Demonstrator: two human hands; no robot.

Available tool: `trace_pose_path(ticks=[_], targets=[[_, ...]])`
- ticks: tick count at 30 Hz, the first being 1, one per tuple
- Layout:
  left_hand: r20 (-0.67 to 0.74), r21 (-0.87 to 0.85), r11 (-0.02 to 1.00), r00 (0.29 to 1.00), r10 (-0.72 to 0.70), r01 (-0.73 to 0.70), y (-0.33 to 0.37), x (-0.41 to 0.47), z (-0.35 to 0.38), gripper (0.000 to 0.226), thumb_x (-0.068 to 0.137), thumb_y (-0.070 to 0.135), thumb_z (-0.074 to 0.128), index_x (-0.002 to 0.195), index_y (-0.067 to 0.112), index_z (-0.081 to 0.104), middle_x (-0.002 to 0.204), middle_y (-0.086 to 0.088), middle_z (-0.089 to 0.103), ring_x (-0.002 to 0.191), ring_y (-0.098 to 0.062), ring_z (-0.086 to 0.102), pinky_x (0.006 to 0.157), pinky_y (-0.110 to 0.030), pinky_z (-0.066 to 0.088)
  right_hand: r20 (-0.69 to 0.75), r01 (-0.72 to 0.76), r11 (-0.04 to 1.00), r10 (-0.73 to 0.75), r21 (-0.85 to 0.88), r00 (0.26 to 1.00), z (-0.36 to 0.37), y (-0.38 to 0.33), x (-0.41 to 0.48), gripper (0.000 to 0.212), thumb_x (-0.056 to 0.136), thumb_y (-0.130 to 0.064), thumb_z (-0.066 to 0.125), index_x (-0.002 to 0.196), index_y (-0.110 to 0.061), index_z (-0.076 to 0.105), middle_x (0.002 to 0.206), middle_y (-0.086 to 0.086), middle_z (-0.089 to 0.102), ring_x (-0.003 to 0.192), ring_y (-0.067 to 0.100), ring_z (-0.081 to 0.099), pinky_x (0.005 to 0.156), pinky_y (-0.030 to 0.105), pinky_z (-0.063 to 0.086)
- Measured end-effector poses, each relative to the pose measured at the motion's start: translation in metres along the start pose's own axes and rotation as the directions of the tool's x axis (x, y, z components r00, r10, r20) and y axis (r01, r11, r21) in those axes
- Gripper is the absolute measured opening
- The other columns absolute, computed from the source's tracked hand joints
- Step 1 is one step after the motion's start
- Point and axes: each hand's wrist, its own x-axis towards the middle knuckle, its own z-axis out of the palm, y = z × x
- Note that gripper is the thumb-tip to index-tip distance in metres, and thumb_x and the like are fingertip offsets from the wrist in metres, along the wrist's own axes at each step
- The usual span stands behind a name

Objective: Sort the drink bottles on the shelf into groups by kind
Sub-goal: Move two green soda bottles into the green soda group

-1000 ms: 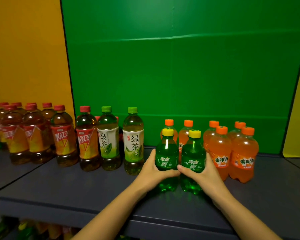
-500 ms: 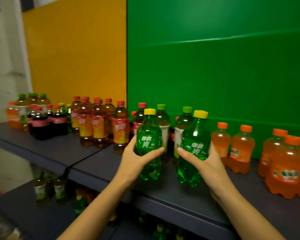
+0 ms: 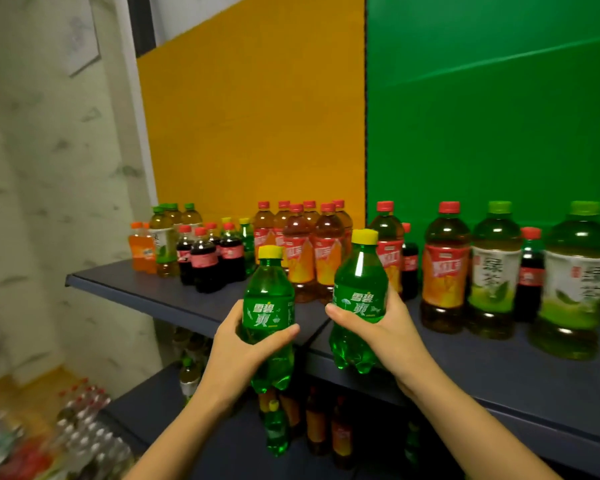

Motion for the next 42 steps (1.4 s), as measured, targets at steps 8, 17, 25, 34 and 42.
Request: trace_pose_path(ticks=[8, 17, 25, 34, 42], targets=[[-0.094, 0.012, 1.0, 0.996, -0.004, 0.005, -0.036, 0.032, -0.094, 0.046, 0.052, 0.03, 0.087, 0.091, 0.032, 0.063, 0.093, 0.005, 0.071, 0.085, -0.01, 0.068, 0.074, -0.03, 0.054, 0.049, -0.029, 0.998, 0.032, -0.057, 0.998, 0.101, 0.024, 0.049, 0.063, 0.06, -0.036, 0.082, 0.115, -0.027, 0.051, 0.105, -0.007, 0.066, 0.097, 0.009, 0.064, 0.085, 0.031, 0.052], [-0.156, 0.023, 0.999, 0.987, 0.044, -0.041, -0.089, 0.111, -0.163, 0.045, 0.051, 0.031, 0.078, 0.092, 0.033, 0.061, 0.093, -0.001, 0.07, 0.085, -0.008, 0.067, 0.071, -0.027, 0.054, 0.051, -0.003, 0.993, 0.009, -0.114, 0.999, 0.183, 0.07, 0.126, 0.074, 0.053, -0.045, 0.082, 0.117, -0.026, 0.049, 0.109, -0.006, 0.065, 0.1, 0.01, 0.063, 0.091, 0.039, 0.052], [-0.131, 0.029, 0.998, 0.99, 0.058, -0.055, -0.127, 0.192, -0.206, 0.047, 0.053, 0.028, 0.078, 0.094, 0.038, 0.057, 0.096, 0.008, 0.067, 0.083, 0.007, 0.064, 0.063, -0.013, 0.052, 0.024, -0.002, 0.975, 0.008, -0.224, 1.0, 0.224, 0.097, 0.196, 0.075, 0.06, -0.035, 0.083, 0.122, -0.021, 0.044, 0.113, -0.005, 0.06, 0.106, 0.013, 0.058, 0.092, 0.036, 0.049], [-0.07, -0.029, 0.999, 0.997, 0.044, -0.046, -0.172, 0.26, -0.245, 0.05, 0.05, 0.03, 0.075, 0.096, 0.037, 0.056, 0.089, 0.016, 0.069, 0.082, 0.009, 0.064, 0.06, -0.008, 0.05, -0.097, -0.089, 0.956, 0.064, -0.28, 0.993, 0.241, 0.13, 0.236, 0.073, 0.058, -0.029, 0.085, 0.118, -0.023, 0.043, 0.107, -0.009, 0.06, 0.104, 0.013, 0.059, 0.091, 0.035, 0.049], [0.079, -0.071, 0.995, 0.994, 0.076, -0.071, -0.21, 0.317, -0.276, 0.055, 0.05, 0.026, 0.078, 0.1, 0.033, 0.057, 0.094, 0.024, 0.069, 0.086, 0.005, 0.064, 0.065, -0.01, 0.052, -0.223, -0.149, 0.946, 0.085, -0.287, 0.971, 0.262, 0.147, 0.251, 0.089, 0.045, -0.042, 0.081, 0.123, -0.023, 0.044, 0.111, -0.006, 0.061, 0.102, 0.01, 0.06, 0.085, 0.03, 0.05]])
